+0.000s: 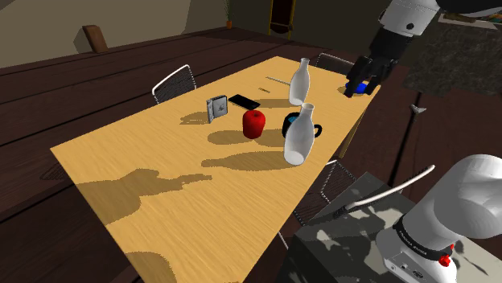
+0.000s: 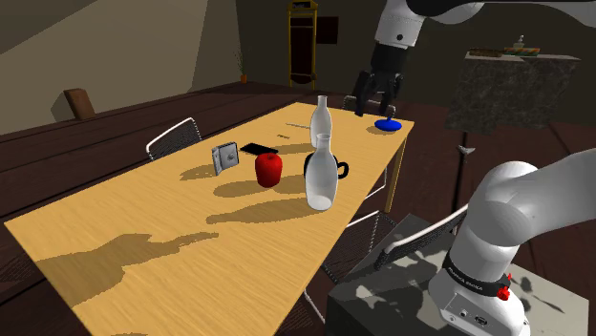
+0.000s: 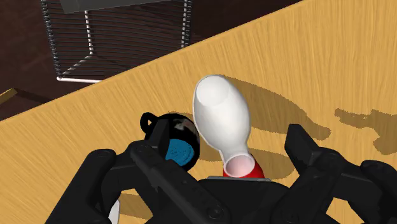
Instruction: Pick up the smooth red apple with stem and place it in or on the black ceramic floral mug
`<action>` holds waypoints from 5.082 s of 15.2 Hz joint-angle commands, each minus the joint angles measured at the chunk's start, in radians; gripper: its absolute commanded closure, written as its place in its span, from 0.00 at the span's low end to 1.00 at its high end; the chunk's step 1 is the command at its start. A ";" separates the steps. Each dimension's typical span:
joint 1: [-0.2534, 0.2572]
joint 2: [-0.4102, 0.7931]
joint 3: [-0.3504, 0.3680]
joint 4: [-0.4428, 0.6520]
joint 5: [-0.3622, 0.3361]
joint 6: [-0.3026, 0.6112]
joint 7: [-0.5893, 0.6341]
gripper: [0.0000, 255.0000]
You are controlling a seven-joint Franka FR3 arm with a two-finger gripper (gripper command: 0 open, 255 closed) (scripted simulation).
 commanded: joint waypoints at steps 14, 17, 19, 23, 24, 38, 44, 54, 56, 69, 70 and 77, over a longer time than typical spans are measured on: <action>-0.054 0.499 0.180 0.225 0.025 0.236 0.361 0.00; -0.065 0.624 0.206 0.310 0.004 0.265 0.448 0.00; -0.070 0.708 0.219 0.372 -0.015 0.278 0.505 0.00; -0.070 0.879 0.231 0.514 -0.058 0.287 0.617 0.00; -0.068 0.922 0.231 0.553 -0.069 0.285 0.644 0.00; -0.035 1.241 0.205 0.797 -0.134 0.323 0.804 0.00; -0.035 1.243 0.205 0.793 -0.135 0.330 0.804 0.00; -0.035 1.243 0.205 0.793 -0.135 0.330 0.804 1.00; -0.035 1.243 0.205 0.793 -0.135 0.330 0.804 1.00; -0.033 1.212 0.209 0.924 -0.129 0.169 0.807 1.00; -0.033 1.212 0.209 0.936 -0.129 0.156 0.808 1.00; -0.029 1.214 0.211 1.034 -0.130 0.061 0.812 1.00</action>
